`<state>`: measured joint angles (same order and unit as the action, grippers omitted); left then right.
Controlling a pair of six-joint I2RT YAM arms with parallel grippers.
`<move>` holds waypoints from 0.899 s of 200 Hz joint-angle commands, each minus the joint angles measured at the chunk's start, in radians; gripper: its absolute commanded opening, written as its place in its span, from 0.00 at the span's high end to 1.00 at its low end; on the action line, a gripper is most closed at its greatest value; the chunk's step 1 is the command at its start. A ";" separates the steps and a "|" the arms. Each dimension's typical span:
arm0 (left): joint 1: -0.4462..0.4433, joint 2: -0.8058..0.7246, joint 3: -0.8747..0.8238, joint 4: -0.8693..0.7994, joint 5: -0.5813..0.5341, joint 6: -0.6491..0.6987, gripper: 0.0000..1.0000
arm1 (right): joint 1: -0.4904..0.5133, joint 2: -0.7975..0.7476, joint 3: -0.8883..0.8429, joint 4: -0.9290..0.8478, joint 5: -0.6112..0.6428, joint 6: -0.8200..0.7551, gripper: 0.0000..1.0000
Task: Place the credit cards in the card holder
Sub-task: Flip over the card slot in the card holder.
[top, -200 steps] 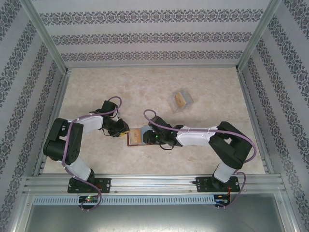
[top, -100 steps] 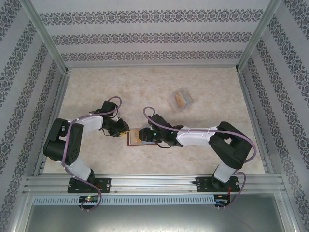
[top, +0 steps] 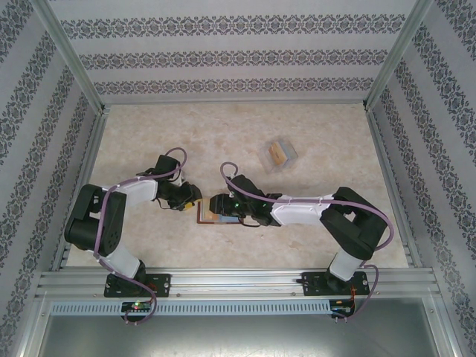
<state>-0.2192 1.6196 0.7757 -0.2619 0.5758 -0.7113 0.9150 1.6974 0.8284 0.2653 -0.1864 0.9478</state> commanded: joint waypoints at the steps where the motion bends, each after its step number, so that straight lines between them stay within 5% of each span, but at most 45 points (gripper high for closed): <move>1: 0.014 -0.031 -0.014 0.084 0.000 -0.001 0.59 | 0.012 0.035 0.002 0.065 -0.035 0.019 0.57; 180: 0.012 -0.017 -0.069 0.161 0.058 -0.003 0.46 | 0.014 0.173 0.027 0.282 -0.170 0.055 0.53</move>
<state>-0.2138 1.5829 0.7216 -0.1410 0.6075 -0.7124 0.9211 1.8347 0.8364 0.4454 -0.3012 0.9970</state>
